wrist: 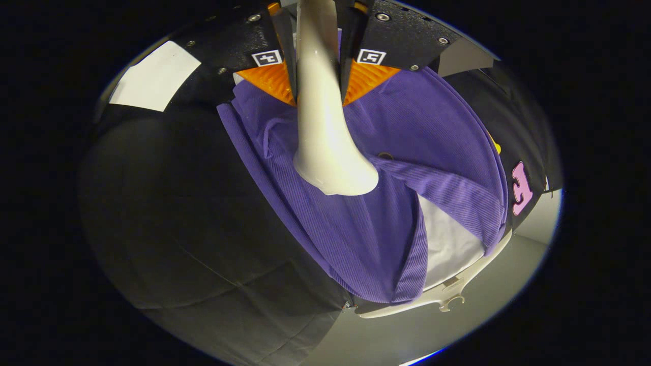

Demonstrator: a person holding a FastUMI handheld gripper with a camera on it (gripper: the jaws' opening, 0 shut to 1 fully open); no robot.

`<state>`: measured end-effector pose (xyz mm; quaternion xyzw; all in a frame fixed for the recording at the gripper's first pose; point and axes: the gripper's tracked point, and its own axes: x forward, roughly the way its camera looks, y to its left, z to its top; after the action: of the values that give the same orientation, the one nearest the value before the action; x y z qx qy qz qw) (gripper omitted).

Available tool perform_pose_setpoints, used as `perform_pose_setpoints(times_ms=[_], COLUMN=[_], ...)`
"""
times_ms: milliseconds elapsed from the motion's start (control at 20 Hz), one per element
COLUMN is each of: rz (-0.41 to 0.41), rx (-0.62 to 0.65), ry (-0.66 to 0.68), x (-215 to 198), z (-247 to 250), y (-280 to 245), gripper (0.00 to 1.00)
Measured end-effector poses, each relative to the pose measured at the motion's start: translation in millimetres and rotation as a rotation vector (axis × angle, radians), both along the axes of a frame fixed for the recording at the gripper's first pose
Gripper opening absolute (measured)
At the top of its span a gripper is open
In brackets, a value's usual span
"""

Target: Iron the clothes twice with a garment steamer, once on the left side and once on the right side.

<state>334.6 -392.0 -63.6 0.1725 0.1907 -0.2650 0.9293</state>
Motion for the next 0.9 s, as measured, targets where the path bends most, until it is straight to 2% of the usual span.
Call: perform_pose_setpoints(times_ms=[400,600,900], rz=[-0.042,-0.026,-0.002], rx=[0.050,0.029,0.022], ry=[0.083,0.088,0.096], x=[-29.7,-32.3,-58.1], z=[-60.1,-62.2,-63.7], y=[-12.3,-3.3,11.5], gripper=[0.39,0.39,0.39])
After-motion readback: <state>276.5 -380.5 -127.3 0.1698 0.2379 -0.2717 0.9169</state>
